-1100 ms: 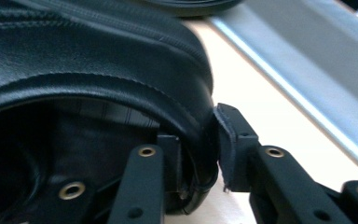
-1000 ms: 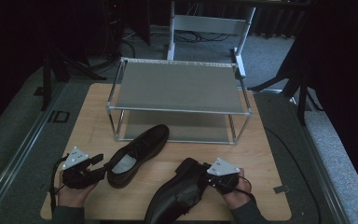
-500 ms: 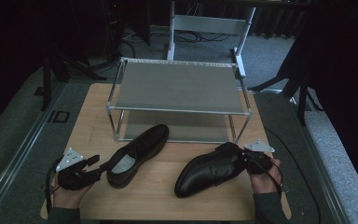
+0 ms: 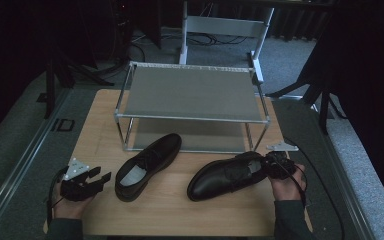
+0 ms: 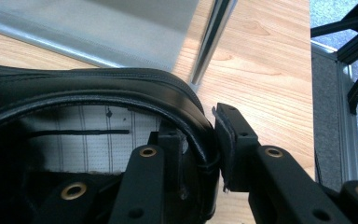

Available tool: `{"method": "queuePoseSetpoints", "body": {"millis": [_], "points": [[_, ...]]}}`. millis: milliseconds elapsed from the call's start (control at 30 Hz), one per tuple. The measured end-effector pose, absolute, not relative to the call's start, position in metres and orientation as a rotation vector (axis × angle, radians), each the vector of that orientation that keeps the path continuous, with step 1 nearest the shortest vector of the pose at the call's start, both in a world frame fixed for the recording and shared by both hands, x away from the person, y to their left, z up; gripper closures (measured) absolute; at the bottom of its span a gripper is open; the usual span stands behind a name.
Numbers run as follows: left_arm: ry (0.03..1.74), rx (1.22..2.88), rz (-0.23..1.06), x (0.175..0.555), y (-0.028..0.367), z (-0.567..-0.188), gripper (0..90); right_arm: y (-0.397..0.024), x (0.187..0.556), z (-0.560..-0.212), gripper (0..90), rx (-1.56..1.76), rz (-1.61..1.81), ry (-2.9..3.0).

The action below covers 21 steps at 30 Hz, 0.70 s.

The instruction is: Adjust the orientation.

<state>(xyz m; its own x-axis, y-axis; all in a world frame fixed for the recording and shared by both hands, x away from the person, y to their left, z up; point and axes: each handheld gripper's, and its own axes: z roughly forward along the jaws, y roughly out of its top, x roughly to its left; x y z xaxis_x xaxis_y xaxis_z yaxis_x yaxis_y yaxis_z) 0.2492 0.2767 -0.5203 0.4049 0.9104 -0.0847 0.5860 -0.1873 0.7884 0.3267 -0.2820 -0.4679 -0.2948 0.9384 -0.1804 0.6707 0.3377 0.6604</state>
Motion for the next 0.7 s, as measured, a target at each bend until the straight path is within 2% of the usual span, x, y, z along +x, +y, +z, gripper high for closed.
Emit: {"method": "queuePoseSetpoints", "body": {"millis": [267,467,700], "points": [[1.237,1.966,0.45,0.267,0.265,-0.534,56.7,-0.295,0.342,-0.47,71.5,1.556,0.642,2.136],[1.206,1.985,0.418,0.264,0.258,-0.535,71.7,-0.3,0.342,-0.472,69.7,1.539,0.694,2.163],[1.066,2.048,0.318,0.254,0.228,-0.534,73.9,-0.297,0.335,-0.473,70.0,1.499,0.676,2.142]]}}
